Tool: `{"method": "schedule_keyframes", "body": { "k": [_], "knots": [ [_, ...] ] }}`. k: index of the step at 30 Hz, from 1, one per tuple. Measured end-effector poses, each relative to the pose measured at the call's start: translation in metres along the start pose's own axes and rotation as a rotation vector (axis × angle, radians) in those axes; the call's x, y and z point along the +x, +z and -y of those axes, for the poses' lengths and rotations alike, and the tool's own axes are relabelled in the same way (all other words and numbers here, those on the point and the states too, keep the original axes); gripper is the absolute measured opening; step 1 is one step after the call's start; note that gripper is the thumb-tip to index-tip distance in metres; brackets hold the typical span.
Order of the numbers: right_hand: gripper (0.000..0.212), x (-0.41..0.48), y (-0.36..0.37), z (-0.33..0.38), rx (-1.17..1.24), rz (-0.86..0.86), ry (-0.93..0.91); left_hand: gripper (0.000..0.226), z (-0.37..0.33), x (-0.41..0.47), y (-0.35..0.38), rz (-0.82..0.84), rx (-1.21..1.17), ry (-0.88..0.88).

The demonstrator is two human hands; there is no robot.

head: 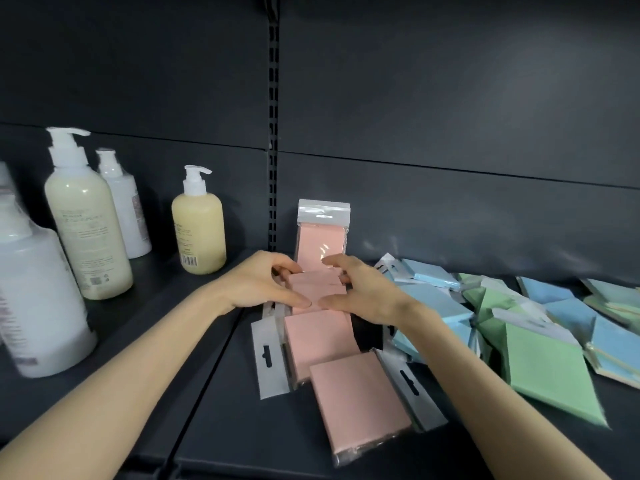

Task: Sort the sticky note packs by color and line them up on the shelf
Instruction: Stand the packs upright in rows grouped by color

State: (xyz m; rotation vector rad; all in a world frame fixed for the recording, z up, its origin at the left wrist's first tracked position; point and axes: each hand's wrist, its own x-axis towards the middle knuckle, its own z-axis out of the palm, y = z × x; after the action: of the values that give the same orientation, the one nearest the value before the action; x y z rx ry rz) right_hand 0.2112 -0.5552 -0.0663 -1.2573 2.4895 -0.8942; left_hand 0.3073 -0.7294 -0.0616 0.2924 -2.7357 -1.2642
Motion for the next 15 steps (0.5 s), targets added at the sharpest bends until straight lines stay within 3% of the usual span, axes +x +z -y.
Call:
{"method": "schedule_keyframes", "body": {
  "k": [6,11,13,15],
  "knots": [
    [0.079,0.0,-0.006,0.004,0.117,-0.163,-0.047,0.051,-0.008,-0.005,0.002,-0.2,-0.16,0.131],
    [0.032,0.002,-0.01,0.003,0.186,-0.32,-0.062,0.071,-0.011,-0.006,0.006,-0.394,-0.379,0.141],
    [0.02,0.003,-0.009,0.002,0.307,-0.363,-0.031,0.085,-0.007,-0.005,0.009,-0.372,-0.442,0.068],
    [0.017,0.003,-0.01,0.0,0.48,-0.389,-0.003,0.083,-0.003,-0.005,0.014,-0.3,-0.503,0.01]
  ]
}}
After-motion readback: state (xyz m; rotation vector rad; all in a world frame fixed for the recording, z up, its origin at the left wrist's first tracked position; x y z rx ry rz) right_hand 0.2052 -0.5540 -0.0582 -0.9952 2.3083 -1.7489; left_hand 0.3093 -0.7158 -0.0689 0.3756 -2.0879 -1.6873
